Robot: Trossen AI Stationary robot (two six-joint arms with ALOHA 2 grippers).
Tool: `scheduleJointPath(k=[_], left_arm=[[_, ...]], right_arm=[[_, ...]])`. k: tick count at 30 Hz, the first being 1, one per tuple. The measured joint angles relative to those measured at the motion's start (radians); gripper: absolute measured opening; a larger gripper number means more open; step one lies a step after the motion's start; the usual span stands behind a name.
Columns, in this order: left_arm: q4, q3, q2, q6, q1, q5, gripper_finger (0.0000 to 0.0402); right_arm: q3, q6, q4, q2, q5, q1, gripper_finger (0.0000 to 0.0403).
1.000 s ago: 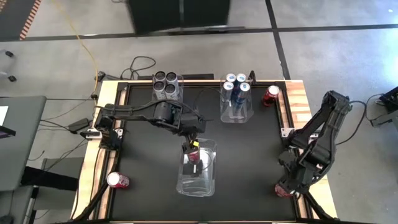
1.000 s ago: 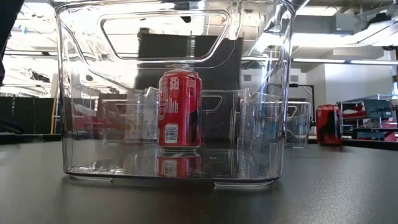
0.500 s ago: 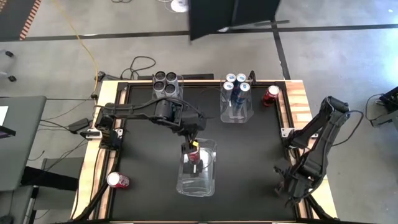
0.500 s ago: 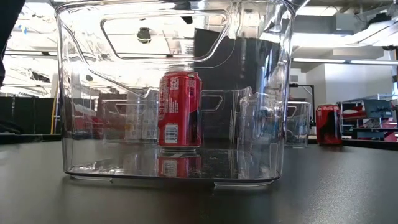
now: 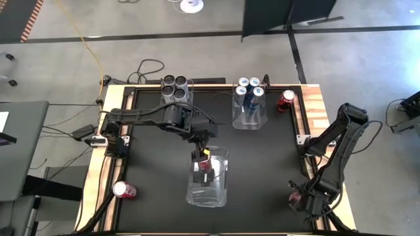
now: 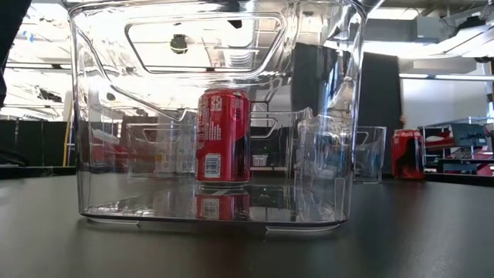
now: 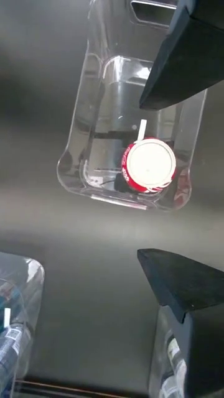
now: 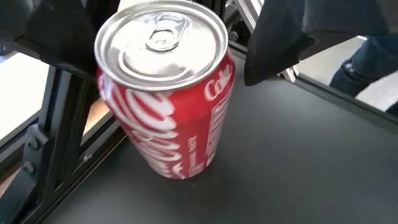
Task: Sort soda cans
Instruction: Put the bottom right red soda can into the bottom transparent bin
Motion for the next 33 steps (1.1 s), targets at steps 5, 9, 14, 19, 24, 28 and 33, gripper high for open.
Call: scheduleJointPath(k=[5, 9, 14, 19, 24, 28, 33], left_arm=[[-0.024, 0.000, 0.000, -0.022, 0.016, -0.047, 0.0378], [-0.073, 0.000, 0.000, -0.029, 0.028, -0.103, 0.0377], [-0.159, 0.000, 0.000, -0.025, 0.047, -0.166, 0.0372], [-0.183, 0.000, 0.000, -0.020, 0.065, -0.123, 0.0371], [-0.190, 0.000, 0.000, 0.014, 0.075, -0.107, 0.0370], [-0.196, 0.000, -0.006, 0.009, 0.082, -0.107, 0.0370], [-0.196, -0.001, -0.039, -0.011, 0.090, -0.121, 0.0370]], right_arm=[[0.000, -0.004, -0.012, 0.000, 0.023, -0.002, 0.0331], [0.002, -0.024, -0.033, -0.002, 0.023, -0.005, 0.0289], [0.016, -0.085, -0.057, 0.001, 0.020, -0.056, 0.0286], [0.027, -0.174, -0.112, 0.001, 0.040, -0.186, 0.0286], [0.057, -0.411, -0.100, 0.001, 0.055, -0.344, 0.0286], [0.142, -0.588, -0.133, 0.001, 0.098, -0.467, 0.0286], [0.268, -0.795, -0.155, 0.001, 0.145, -0.623, 0.0286]])
